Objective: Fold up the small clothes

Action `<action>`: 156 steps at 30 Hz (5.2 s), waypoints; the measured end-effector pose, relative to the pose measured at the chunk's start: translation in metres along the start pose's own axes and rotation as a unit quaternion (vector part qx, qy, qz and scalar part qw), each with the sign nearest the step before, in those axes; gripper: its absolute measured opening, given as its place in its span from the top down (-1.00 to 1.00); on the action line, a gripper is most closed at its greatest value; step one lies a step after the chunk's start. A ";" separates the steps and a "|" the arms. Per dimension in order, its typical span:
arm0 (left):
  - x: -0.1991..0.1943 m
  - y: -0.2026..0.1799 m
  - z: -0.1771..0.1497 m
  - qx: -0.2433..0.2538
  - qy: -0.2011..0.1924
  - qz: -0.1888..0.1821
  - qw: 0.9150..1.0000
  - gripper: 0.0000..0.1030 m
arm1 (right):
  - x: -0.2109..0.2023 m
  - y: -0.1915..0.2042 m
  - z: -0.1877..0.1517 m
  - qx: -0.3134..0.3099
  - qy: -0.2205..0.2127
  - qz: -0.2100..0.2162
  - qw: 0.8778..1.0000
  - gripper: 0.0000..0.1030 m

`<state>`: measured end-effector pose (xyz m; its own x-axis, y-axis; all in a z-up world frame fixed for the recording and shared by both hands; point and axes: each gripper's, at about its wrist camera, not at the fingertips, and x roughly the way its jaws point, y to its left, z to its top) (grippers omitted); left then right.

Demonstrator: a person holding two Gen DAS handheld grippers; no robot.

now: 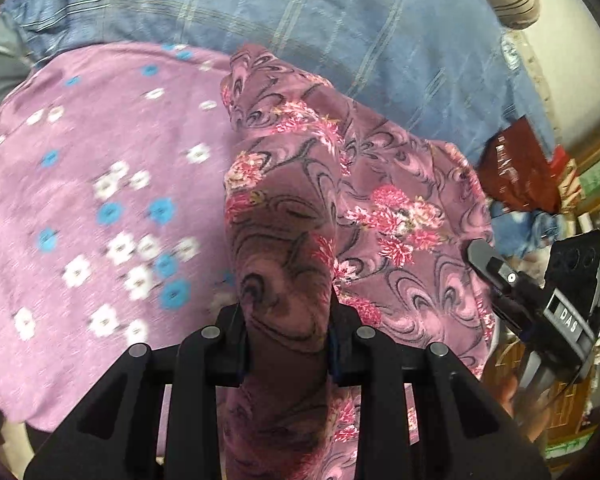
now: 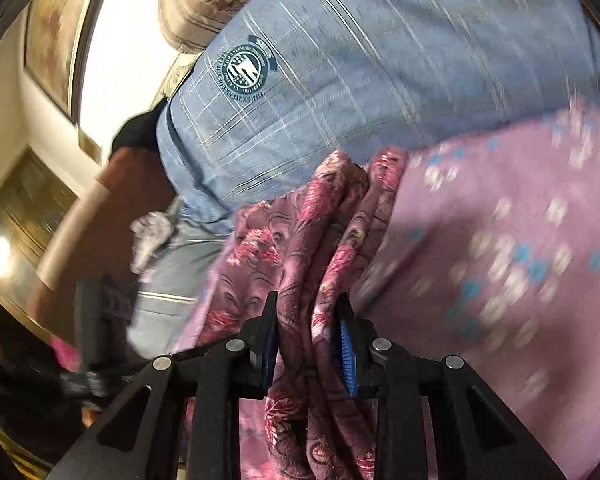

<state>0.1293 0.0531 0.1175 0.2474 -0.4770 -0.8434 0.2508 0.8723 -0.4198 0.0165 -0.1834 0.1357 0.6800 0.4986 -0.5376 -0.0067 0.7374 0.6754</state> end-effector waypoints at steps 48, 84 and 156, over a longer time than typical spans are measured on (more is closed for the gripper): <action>0.074 0.094 0.096 -0.080 0.001 -0.011 0.997 0.56 | 0.119 -0.093 0.026 0.019 0.036 -0.067 0.997 0.27; -0.016 0.059 -0.106 0.119 0.020 0.030 0.992 -0.39 | 0.006 -0.019 -0.095 -0.097 0.060 -0.075 0.991 0.02; 0.041 0.081 -0.052 0.057 0.035 0.038 0.997 -1.00 | 0.067 -0.049 -0.078 -0.151 0.090 -0.160 0.971 -0.84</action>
<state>0.1113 0.1095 0.0319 0.2049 -0.3980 -0.8942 0.3392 0.8859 -0.3165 0.0055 -0.1504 0.0273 0.5432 0.2728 -0.7940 -0.0483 0.9543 0.2949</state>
